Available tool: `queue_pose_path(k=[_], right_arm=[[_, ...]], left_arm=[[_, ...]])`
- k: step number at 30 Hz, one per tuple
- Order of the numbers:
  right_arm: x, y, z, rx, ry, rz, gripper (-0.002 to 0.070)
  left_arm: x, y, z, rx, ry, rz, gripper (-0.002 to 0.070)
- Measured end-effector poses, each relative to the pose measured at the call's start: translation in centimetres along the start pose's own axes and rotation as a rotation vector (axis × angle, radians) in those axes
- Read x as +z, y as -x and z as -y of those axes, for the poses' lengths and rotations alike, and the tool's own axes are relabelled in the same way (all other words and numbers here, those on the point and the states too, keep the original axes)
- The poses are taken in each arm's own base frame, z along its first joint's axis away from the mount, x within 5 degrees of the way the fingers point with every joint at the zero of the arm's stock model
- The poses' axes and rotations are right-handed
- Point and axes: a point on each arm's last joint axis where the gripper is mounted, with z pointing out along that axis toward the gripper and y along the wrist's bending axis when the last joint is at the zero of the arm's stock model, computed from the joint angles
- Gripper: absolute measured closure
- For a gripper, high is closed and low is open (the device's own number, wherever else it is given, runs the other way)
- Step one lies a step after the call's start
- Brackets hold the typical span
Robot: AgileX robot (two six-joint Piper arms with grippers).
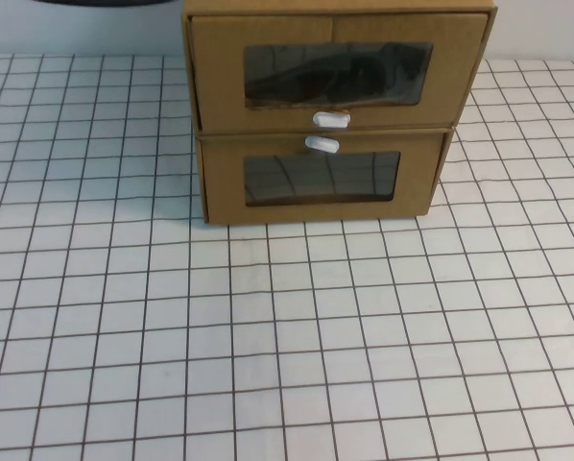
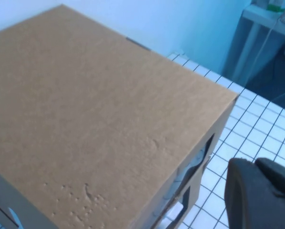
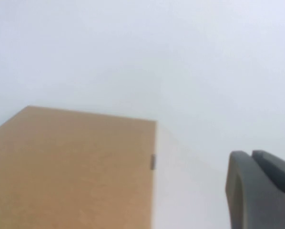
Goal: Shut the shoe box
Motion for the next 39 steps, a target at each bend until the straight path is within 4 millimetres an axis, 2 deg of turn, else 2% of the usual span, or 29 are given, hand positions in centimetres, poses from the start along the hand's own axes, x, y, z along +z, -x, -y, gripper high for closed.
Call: queue_pose_path(k=[4,14,19,23,26,29,35,39], right_arm=[[-3.2,-0.1,1.2,-0.062,-0.043,0.015,0.0690],[-10.0,-5.5,1.9,-0.088,-0.023,-0.029,0.0690],[-13.5,-8.0,2.3,-0.038,-0.025,-0.014,0.0690],[-15.1,-10.5,2.3,-0.037,-0.024,-0.033,0.0690],[-16.0,-12.6,2.2,-0.045,-0.021,-0.061,0.0690],[-16.6,-14.1,2.1,-0.048,-0.017,-0.081,0.0690],[-17.0,-15.6,2.0,-0.052,-0.014,-0.103,0.0690],[-17.1,-15.9,2.0,-0.054,-0.012,-0.110,0.0690]], left_arm=[[-2.0,0.5,1.4,0.016,-0.006,0.009,0.0680],[-7.0,1.7,4.4,0.050,0.030,0.069,0.0680],[-12.0,2.3,7.2,0.107,0.101,0.137,0.0680],[-15.6,1.7,9.5,0.132,0.150,0.167,0.0680],[-17.6,0.1,11.1,0.131,0.177,0.149,0.0680],[-18.7,-2.5,12.1,0.108,0.207,0.094,0.0680],[-19.4,-9.9,14.1,0.028,0.242,0.029,0.0680],[-19.9,-15.8,15.8,-0.003,0.277,0.089,0.0680]])
